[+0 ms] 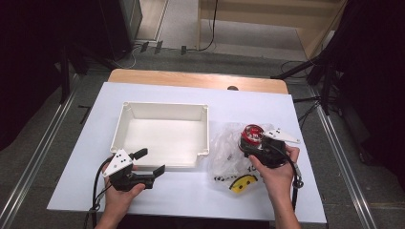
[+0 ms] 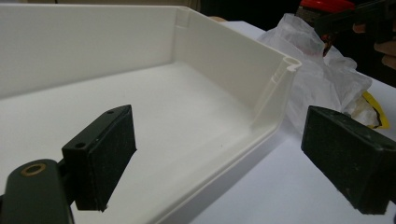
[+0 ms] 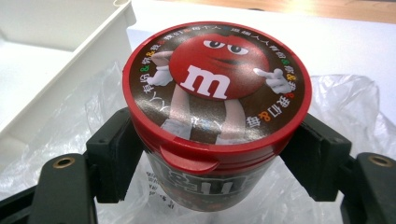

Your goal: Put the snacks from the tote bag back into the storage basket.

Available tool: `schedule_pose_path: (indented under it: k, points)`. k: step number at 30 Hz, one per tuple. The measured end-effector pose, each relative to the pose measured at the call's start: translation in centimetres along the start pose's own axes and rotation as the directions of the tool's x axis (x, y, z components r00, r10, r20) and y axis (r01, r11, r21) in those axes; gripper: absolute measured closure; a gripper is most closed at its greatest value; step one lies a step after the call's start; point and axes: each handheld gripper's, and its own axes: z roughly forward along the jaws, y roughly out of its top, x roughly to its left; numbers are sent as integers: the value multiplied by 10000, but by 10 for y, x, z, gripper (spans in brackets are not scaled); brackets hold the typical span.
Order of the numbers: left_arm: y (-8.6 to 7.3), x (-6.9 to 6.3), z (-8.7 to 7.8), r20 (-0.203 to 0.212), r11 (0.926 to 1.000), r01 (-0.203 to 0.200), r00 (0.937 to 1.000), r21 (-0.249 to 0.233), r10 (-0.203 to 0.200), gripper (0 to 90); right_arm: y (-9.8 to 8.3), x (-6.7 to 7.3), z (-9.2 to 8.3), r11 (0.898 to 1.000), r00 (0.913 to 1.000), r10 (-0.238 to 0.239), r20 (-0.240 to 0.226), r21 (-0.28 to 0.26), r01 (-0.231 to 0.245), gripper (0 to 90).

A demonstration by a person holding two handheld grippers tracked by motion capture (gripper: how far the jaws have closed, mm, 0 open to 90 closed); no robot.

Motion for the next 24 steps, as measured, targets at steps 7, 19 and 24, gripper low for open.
schedule_pose_path:
  k: [7,19,24]
  points:
    - [-2,7,4,62,9995,292,9996,140,-293,93,7,-1,-7,10000,10000,35,-60,-90,-36,259]
    - [-3,9,3,-33,9996,232,9997,187,-232,93,15,2,-9,9993,9994,-7,-356,-375,-6,259]
    - [-2,11,3,-72,9996,214,9997,169,-213,93,16,8,-12,9987,9987,43,-517,-500,-69,259]
